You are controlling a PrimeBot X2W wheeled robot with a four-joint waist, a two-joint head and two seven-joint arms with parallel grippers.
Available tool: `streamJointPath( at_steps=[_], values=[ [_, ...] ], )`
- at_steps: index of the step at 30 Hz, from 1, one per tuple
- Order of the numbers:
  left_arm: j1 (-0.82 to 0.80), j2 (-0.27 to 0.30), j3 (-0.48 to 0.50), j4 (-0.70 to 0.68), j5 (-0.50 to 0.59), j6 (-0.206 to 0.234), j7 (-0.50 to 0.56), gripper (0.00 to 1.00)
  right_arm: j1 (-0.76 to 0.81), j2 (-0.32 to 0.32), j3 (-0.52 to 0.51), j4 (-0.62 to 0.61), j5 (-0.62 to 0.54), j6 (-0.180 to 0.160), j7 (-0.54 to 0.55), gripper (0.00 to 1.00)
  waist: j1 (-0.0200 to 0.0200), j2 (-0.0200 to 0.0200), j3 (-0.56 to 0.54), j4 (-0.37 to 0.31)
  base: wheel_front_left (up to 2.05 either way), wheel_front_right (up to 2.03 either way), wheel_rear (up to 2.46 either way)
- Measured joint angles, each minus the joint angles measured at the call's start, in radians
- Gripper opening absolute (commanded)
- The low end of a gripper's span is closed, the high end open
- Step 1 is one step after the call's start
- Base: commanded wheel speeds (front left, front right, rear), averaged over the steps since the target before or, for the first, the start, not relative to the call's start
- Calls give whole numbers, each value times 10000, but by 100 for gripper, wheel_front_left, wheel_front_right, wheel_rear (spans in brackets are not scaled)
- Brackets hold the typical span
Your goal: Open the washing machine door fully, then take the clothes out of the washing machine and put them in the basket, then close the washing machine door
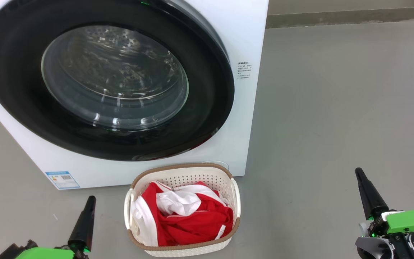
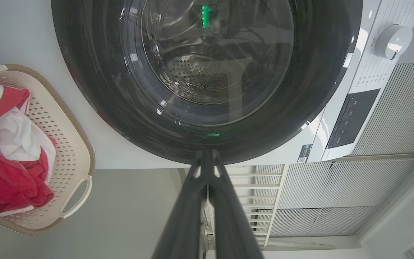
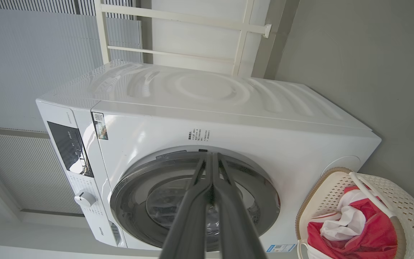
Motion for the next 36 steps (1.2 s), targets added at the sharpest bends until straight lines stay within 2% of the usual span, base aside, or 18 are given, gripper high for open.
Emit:
streamJointPath(
  at_steps=[36],
  values=[
    [0,-10,12,0,2,0,29,0,0,2,-15,0,-2,0,10,0,0,0,0,0,0,0,0]
  ],
)
